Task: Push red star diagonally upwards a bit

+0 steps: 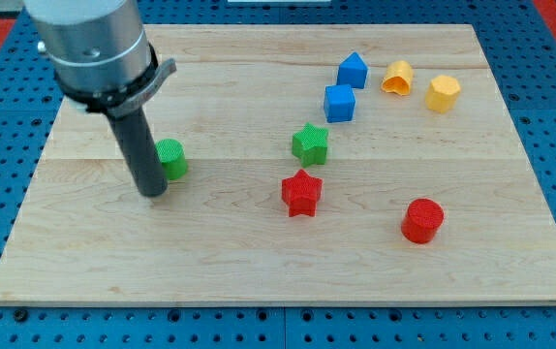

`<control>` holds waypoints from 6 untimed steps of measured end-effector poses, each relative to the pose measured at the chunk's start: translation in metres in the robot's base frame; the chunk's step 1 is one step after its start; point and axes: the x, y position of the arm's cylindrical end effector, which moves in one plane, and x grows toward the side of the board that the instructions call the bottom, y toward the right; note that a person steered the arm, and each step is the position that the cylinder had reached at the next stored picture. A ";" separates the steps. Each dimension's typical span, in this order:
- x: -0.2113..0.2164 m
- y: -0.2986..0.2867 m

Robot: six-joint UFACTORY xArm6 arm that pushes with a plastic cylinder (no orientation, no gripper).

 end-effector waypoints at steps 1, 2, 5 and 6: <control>0.064 0.062; 0.064 0.130; 0.025 0.196; 0.001 0.187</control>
